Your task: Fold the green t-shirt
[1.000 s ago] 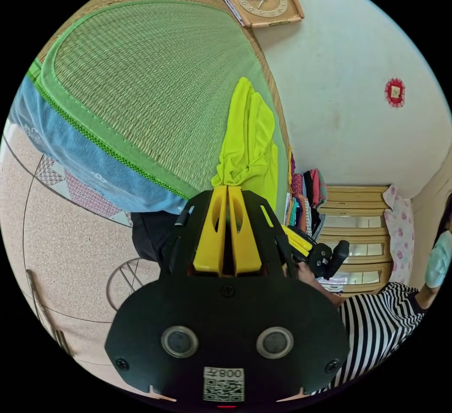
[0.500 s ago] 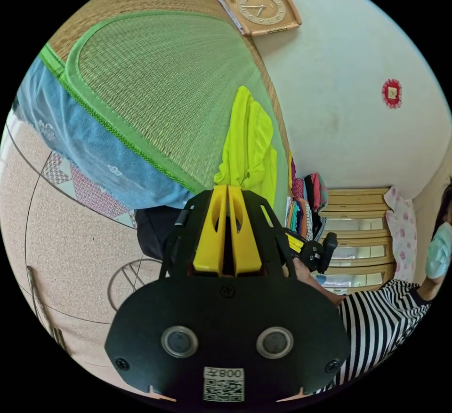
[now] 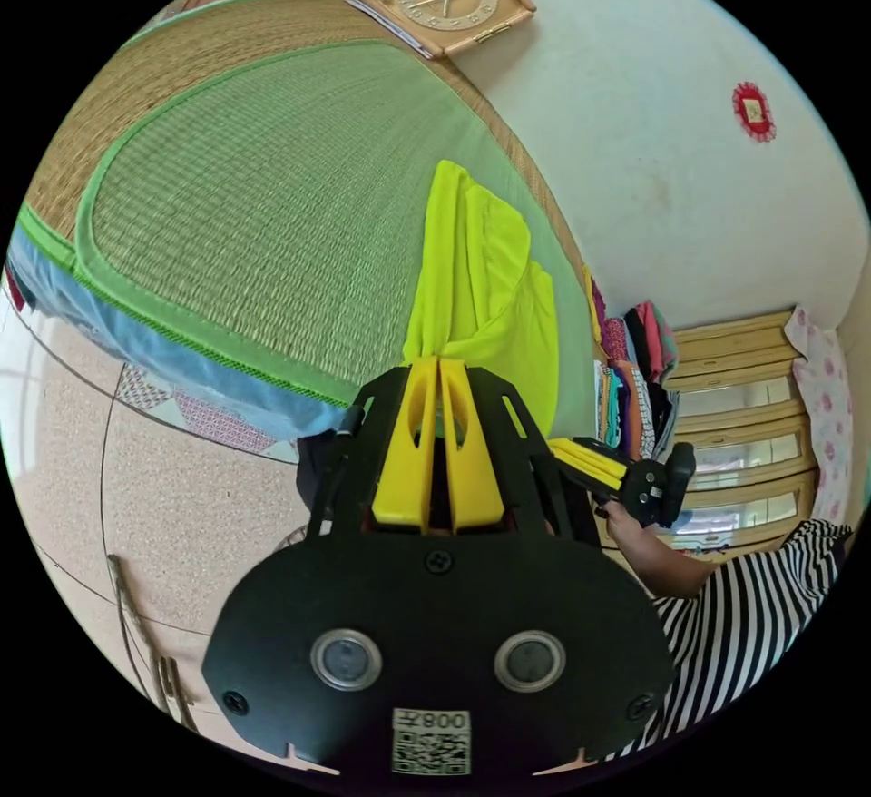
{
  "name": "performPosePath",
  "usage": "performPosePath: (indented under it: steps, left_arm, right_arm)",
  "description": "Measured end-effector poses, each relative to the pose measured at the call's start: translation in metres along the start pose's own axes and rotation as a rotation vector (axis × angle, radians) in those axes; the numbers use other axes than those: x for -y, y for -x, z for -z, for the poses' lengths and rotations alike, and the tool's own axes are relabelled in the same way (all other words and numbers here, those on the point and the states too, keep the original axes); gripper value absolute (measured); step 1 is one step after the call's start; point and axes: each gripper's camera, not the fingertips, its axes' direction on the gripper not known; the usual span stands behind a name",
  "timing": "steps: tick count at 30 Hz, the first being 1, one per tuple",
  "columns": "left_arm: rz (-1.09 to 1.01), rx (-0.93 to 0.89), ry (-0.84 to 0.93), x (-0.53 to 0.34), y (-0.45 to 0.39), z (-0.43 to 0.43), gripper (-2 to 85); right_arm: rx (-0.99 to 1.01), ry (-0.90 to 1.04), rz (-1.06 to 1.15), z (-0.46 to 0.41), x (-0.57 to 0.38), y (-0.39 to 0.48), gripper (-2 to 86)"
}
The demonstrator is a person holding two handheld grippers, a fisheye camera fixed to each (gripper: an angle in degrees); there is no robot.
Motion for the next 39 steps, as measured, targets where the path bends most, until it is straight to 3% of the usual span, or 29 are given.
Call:
performPosePath:
  steps: [5,9,18,25,30,34,39]
  left_arm:
    - [-0.091,-0.008,-0.064,-0.009,-0.041,-0.001,0.2]
    - [-0.129,0.014,0.004,-0.006,-0.06,-0.025,0.2]
    - [-0.127,0.094,0.063,-0.01,-0.084,-0.055,0.3]
    - [-0.133,0.108,0.077,-0.016,-0.114,-0.074,0.4]
    - [-0.228,0.022,0.088,-0.03,-0.155,-0.09,0.9]
    - [-0.362,-0.047,0.203,-0.041,-0.2,-0.127,3.0]
    - [-0.526,-0.005,0.407,-0.058,-0.25,-0.185,6.3]
  right_arm:
    - [0.076,-0.009,-0.024,-0.005,-0.026,-0.035,1.5]
    - [0.236,0.001,-0.056,-0.011,-0.051,-0.065,0.5]
    - [0.572,-0.229,-0.264,-0.007,-0.085,-0.188,0.1]
    - [0.882,-0.141,-0.409,-0.073,-0.117,-0.244,0.1]
    - [0.913,-0.122,-0.404,-0.08,-0.149,-0.269,0.3]
    - [0.959,-0.154,-0.482,-0.086,-0.18,-0.307,1.2]
    - [1.111,-0.208,-0.63,-0.105,-0.219,-0.349,6.1]
